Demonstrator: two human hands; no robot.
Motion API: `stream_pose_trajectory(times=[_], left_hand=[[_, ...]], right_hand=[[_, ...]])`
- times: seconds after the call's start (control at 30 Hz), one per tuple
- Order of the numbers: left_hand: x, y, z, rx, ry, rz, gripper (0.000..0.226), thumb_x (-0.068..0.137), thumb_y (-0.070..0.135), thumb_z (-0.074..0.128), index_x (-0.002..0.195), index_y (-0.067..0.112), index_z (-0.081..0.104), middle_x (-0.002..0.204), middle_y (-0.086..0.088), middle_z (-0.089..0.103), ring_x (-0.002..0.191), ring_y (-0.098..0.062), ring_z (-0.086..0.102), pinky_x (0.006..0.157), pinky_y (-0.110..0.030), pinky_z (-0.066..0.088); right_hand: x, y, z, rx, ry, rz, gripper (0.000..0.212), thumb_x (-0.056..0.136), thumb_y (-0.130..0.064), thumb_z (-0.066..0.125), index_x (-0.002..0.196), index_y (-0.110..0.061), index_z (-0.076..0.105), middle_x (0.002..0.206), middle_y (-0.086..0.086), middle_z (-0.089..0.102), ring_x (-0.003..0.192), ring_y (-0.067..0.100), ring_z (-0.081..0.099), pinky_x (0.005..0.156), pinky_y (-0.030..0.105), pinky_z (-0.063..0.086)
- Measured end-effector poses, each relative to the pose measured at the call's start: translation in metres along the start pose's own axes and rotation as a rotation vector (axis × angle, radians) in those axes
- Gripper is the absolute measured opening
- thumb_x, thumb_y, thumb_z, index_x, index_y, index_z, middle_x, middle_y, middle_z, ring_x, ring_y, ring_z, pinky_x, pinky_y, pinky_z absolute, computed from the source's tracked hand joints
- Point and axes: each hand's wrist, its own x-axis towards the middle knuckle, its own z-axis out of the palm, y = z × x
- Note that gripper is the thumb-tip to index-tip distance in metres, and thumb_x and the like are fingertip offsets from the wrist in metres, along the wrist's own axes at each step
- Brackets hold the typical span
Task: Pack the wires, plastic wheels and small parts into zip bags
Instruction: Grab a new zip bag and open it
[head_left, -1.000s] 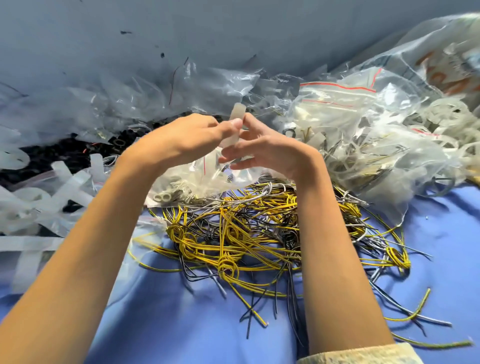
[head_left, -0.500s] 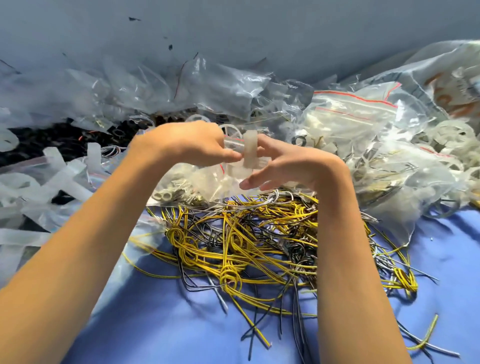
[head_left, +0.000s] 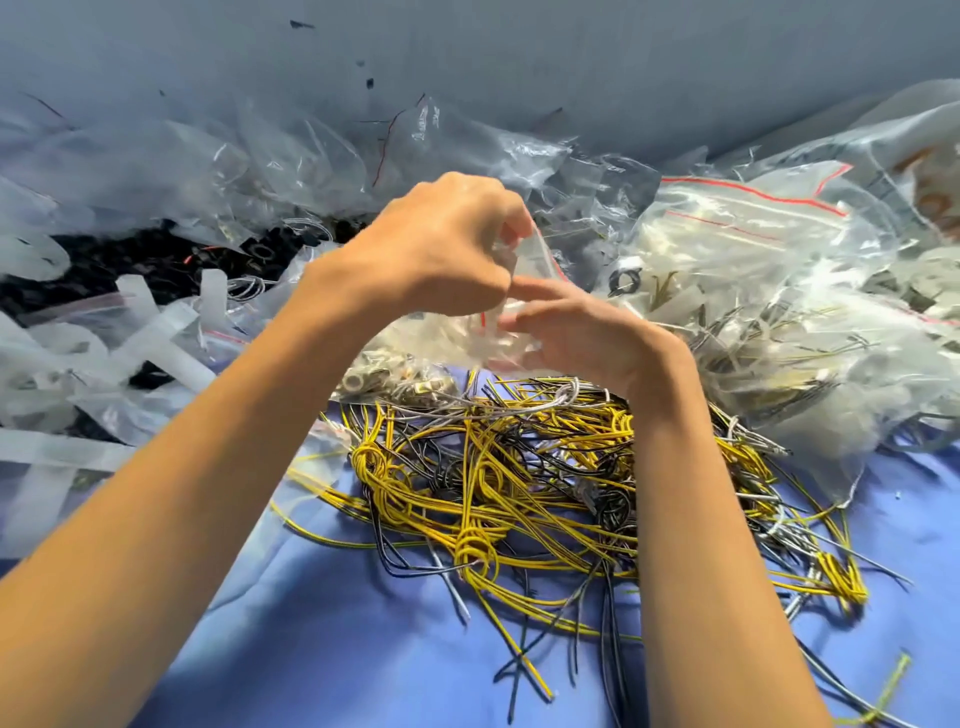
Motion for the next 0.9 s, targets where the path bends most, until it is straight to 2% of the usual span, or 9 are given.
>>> stream_pose_trajectory(times=[0.13,0.23,0.33,0.4,0.47,0.53,0.6,0.77,0.9], left_hand=[[0.000,0.008,0.006,-0.042,-0.002,0.137,0.053,0.071,0.028,0.058,0.124,0.024,0.060,0.114,0.009,0.061,0.096,-0.010,0.053,0.090,-0.030,0.044],[0.003,0.012,0.016,-0.056,-0.039,0.263,0.057,0.073,0.002,0.058,0.127,0.020,0.058,0.116,0.008,0.059,0.079,0.002,0.041,0.080,-0.021,0.040],[0.005,0.010,0.016,-0.070,0.006,0.360,0.063,0.068,-0.009,0.051,0.126,0.013,0.058,0.117,0.001,0.058,0.086,0.002,0.048,0.077,-0.015,0.035],[0.007,0.001,0.011,-0.053,0.090,0.384,0.066,0.064,-0.014,0.046,0.123,0.010,0.059,0.119,-0.005,0.059,0.101,-0.015,0.050,0.085,-0.021,0.035],[0.008,-0.008,0.010,-0.008,0.096,0.354,0.066,0.065,-0.015,0.045,0.125,0.012,0.059,0.122,-0.005,0.058,0.099,-0.011,0.041,0.086,-0.019,0.031],[0.007,-0.012,0.015,0.034,0.026,0.291,0.065,0.071,-0.012,0.047,0.130,0.016,0.055,0.124,-0.002,0.056,0.099,-0.006,0.035,0.090,-0.020,0.032],[0.006,-0.011,0.022,0.081,-0.035,0.243,0.064,0.075,-0.006,0.050,0.134,0.019,0.050,0.128,0.002,0.054,0.108,-0.011,0.042,0.094,-0.032,0.039],[0.010,-0.015,0.028,0.141,-0.007,0.180,0.066,0.078,0.011,0.059,0.140,0.025,0.041,0.130,0.007,0.049,0.111,-0.018,0.052,0.077,-0.029,0.037],[0.009,-0.026,0.030,0.213,-0.007,0.113,0.060,0.081,0.016,0.058,0.138,0.031,0.042,0.130,0.007,0.048,0.115,-0.024,0.052,0.079,-0.032,0.038]], right_hand=[[0.005,-0.002,0.001,-0.490,0.175,0.105,0.006,0.095,-0.022,0.051,0.093,-0.027,0.055,0.093,0.000,0.058,0.073,0.008,0.053,0.059,0.009,0.046],[0.013,0.001,-0.002,-0.949,0.215,0.137,0.023,0.095,-0.020,0.049,0.117,-0.027,0.048,0.106,0.000,0.059,0.065,0.002,0.046,0.045,0.001,0.030],[0.018,0.006,0.001,-0.900,0.440,-0.063,0.064,0.089,-0.014,0.062,0.143,-0.002,0.029,0.140,0.009,0.039,0.112,0.019,0.045,0.067,-0.010,0.025],[0.023,0.009,-0.002,-0.788,0.616,-0.192,0.075,0.085,-0.015,0.067,0.144,-0.006,0.021,0.129,-0.001,0.036,0.118,0.012,0.033,0.082,-0.006,0.018],[0.028,0.009,-0.007,-0.702,0.574,-0.130,0.055,0.086,-0.017,0.064,0.133,-0.014,0.034,0.115,-0.004,0.050,0.110,0.015,0.045,0.090,0.001,0.028],[0.027,0.011,-0.011,-0.896,0.402,0.082,0.064,0.090,-0.025,0.057,0.144,-0.013,0.025,0.134,0.007,0.051,0.122,0.024,0.048,0.105,0.024,0.034],[0.020,0.007,-0.011,-1.034,0.277,0.199,0.072,0.090,-0.030,0.055,0.150,-0.020,0.016,0.148,0.003,0.042,0.133,0.022,0.040,0.103,0.029,0.031],[0.013,-0.010,-0.004,-1.030,0.136,0.073,0.030,0.095,-0.019,0.048,0.126,-0.018,0.051,0.100,-0.010,0.047,0.100,0.011,0.038,0.081,0.023,0.035],[-0.006,-0.022,0.000,-0.418,0.151,-0.040,0.018,0.092,0.001,0.054,0.106,0.000,0.064,0.093,0.007,0.064,0.085,0.014,0.061,0.081,0.019,0.054]])
